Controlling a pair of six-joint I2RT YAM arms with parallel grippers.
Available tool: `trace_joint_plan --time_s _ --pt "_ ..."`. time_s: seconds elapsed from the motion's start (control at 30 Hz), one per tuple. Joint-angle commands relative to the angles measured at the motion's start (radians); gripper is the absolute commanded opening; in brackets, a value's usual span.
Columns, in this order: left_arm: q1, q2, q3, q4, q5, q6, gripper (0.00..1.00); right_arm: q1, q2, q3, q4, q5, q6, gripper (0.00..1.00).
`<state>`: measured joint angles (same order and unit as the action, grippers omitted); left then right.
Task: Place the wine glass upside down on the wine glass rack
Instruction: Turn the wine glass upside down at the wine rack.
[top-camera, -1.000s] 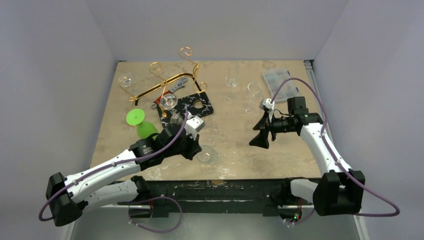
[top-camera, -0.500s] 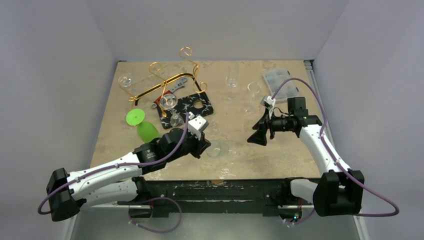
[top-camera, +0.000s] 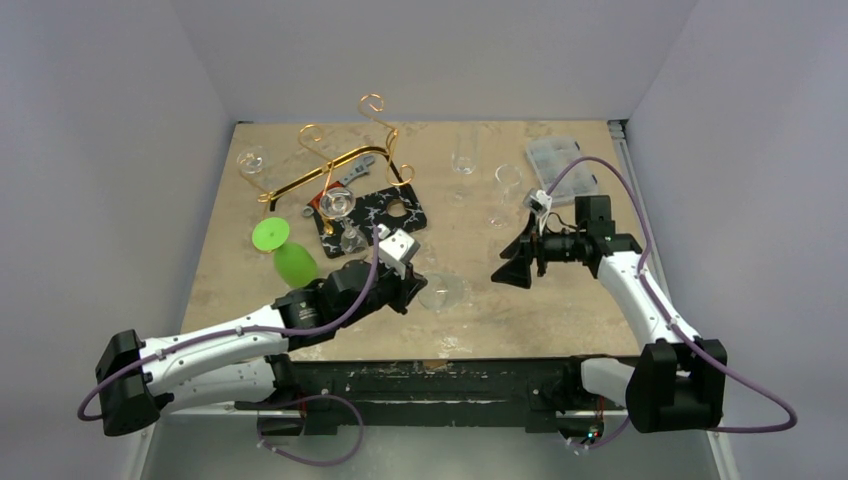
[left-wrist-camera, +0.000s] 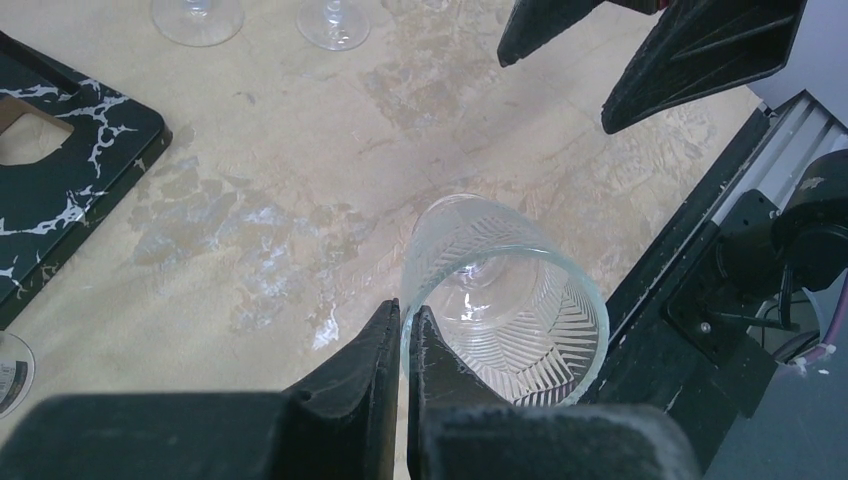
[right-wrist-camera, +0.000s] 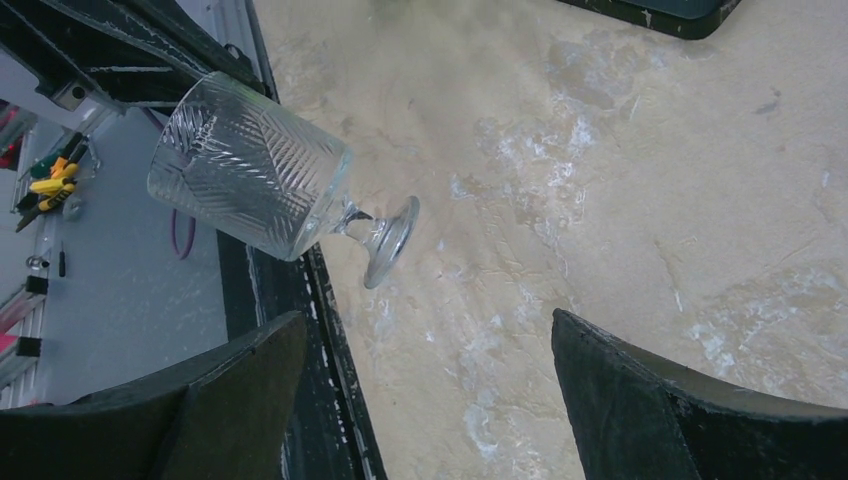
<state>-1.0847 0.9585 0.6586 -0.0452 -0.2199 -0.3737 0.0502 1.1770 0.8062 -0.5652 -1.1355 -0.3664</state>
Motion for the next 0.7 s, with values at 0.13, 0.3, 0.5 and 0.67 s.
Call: trace_joint_plan --time_s 0.13,0.3,0.5,0.67 --pt "-0.027 -0.001 0.018 0.192 -0.066 0.018 0.00 -0.003 -0.027 -0.079 0.253 -0.063 0.265 0.90" --pt "-0.046 0.012 0.028 0.222 -0.093 0.021 0.00 0.003 -0.033 -0.135 0.393 -0.017 0.450 0.86" --pt "-0.065 0.047 0.067 0.266 -0.123 0.042 0.00 0.054 0.003 -0.142 0.425 0.014 0.512 0.75" --pt "-0.080 0.085 0.093 0.292 -0.145 0.055 0.00 0.094 0.030 -0.126 0.414 0.030 0.514 0.56"
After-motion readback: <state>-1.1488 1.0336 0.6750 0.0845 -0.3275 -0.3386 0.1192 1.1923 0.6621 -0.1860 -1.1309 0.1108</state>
